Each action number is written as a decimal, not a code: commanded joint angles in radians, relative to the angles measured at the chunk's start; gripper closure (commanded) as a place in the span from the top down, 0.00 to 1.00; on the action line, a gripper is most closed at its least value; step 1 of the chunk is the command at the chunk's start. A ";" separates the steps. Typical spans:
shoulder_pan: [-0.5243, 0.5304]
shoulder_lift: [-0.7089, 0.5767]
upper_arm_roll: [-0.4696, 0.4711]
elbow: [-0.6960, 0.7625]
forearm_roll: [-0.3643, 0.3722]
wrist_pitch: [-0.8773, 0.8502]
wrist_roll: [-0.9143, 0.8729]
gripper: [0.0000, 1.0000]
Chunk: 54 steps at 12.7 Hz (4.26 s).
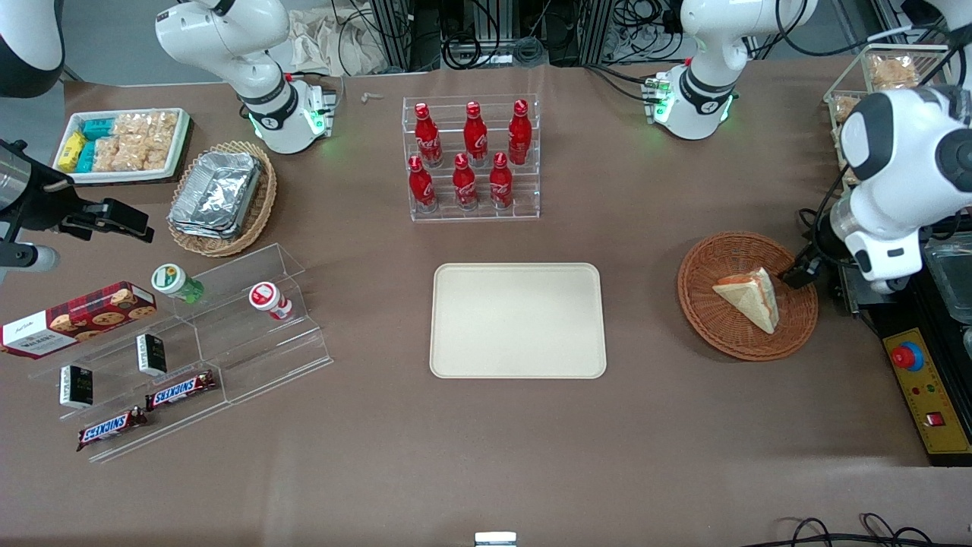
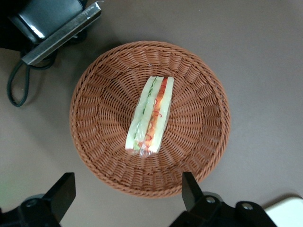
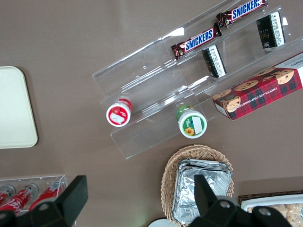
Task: Place sandwich from basket to tray
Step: 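Lower the open left gripper over the wrapped sandwich in the basket, then close the left gripper on the sandwich's wrapped end, then lift the sandwich out of the basket with the left gripper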
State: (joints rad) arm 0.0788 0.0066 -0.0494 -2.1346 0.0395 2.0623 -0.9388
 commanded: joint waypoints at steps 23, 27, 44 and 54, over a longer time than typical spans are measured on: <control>-0.005 0.181 0.022 -0.123 0.056 0.275 0.025 1.00; -0.005 0.182 0.022 -0.125 0.045 0.262 0.023 1.00; -0.008 0.236 0.020 -0.107 0.037 0.280 0.023 0.00; -0.011 0.053 -0.046 0.045 0.046 -0.120 0.147 0.00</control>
State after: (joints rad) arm 0.0660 0.1051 -0.0801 -2.1283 0.0788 2.0266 -0.8379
